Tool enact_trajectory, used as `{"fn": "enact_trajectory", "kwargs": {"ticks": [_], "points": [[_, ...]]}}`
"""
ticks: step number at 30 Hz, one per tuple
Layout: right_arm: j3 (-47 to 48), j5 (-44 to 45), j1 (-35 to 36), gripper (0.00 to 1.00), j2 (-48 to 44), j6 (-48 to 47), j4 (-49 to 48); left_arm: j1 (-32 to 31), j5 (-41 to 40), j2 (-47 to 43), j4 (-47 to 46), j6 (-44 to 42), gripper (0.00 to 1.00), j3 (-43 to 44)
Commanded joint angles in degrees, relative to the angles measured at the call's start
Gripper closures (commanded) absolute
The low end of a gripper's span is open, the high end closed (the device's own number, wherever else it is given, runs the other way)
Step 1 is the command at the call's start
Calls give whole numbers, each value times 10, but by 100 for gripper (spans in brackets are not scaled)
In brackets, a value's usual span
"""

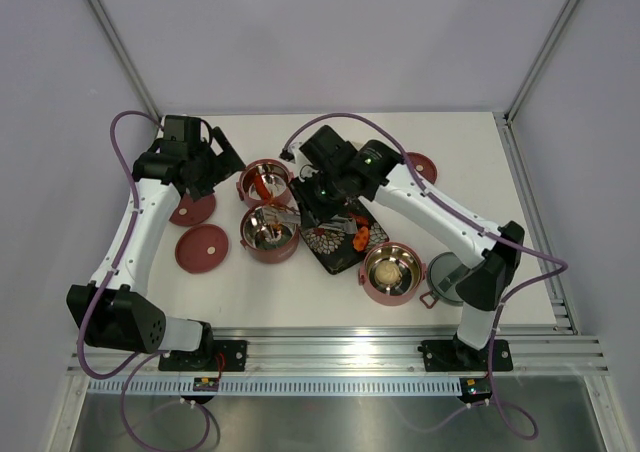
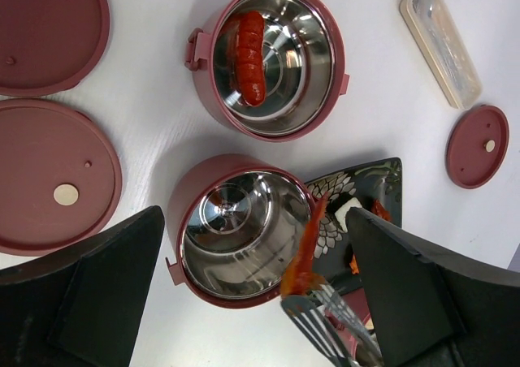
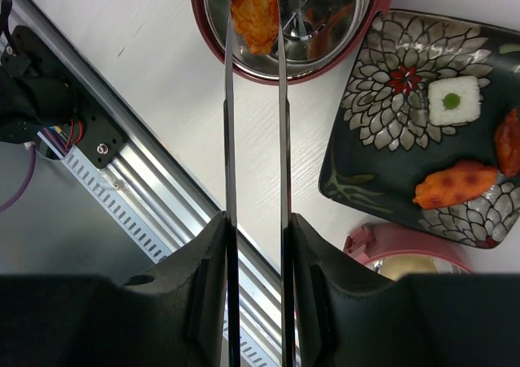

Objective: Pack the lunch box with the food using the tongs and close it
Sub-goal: Place the fake food in the packing box, then pick up the fake food from the plate.

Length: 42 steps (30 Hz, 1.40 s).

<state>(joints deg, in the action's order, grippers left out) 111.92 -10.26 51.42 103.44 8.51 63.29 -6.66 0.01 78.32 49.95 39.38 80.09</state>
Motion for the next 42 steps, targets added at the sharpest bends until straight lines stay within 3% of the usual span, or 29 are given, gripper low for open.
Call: {"fn": "enact_trajectory", "kwargs": {"ticks": [1, 6, 7, 10, 12, 24, 29, 36, 42], "points": [[14, -23, 11, 98, 18, -15, -18, 4, 12, -19, -18, 4, 1, 1], [-9, -24, 17, 85, 23, -12, -34, 4, 10, -20, -15, 3, 1, -2], [-10, -25, 18, 73, 26, -14, -35, 3, 10, -20, -16, 2, 1, -3], [-10, -20, 18, 55, 34, -15, -38, 4, 10, -21, -16, 2, 1, -6], [-9, -20, 18, 52, 38, -14, -40, 4, 7, -23, -16, 2, 1, -6], [-16, 9, 18, 52, 30, -8, -53, 4, 3, -26, -17, 2, 1, -10], [-20, 74, 16, 53, -1, -1, -58, 4, 3, -27, -17, 4, 1, -10], [-43, 99, -45, 54, -58, 30, -37, 4, 2, -27, -18, 2, 1, -13], [-123, 124, -124, 55, -125, 62, -20, 4, 3, -27, -17, 1, 1, -13]]}}
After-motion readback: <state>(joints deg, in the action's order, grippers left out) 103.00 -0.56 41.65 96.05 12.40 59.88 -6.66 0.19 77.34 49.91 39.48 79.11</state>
